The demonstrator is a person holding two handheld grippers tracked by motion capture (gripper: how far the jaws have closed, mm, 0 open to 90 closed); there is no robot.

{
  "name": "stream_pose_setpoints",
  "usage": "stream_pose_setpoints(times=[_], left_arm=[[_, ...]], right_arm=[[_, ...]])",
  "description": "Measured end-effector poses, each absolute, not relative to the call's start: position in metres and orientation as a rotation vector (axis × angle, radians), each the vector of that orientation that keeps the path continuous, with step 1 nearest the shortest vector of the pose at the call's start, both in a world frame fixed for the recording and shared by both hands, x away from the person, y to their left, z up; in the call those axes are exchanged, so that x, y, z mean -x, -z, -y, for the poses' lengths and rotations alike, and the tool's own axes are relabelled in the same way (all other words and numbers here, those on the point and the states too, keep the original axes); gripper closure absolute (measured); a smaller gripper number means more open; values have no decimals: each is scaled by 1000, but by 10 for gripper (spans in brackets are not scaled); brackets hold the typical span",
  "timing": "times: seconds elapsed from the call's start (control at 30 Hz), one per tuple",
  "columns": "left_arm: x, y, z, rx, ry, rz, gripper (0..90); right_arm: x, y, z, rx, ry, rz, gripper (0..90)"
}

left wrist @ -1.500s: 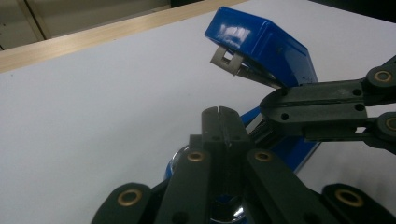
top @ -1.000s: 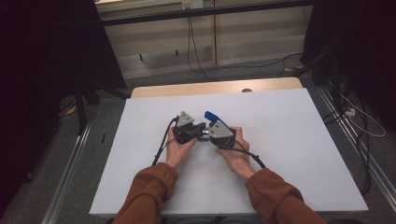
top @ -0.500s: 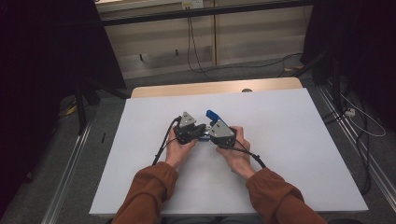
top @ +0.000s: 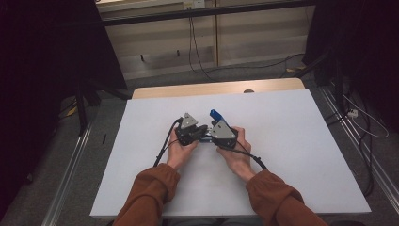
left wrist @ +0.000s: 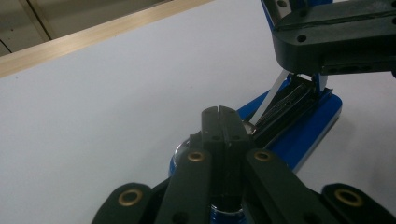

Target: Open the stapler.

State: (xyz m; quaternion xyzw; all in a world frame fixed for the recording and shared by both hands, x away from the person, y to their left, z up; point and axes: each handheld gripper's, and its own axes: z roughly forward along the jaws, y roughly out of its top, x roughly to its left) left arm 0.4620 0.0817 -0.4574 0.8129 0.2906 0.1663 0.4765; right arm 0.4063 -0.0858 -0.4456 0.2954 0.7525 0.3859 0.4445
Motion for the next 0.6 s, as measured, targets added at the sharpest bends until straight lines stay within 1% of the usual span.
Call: stream_pose_setpoints(times=[0.6], left_arm=[[-462,458,-82,-1987,-409,-703,900]], right_arm=[[-405,441,85,-735,-933,-1838,900]])
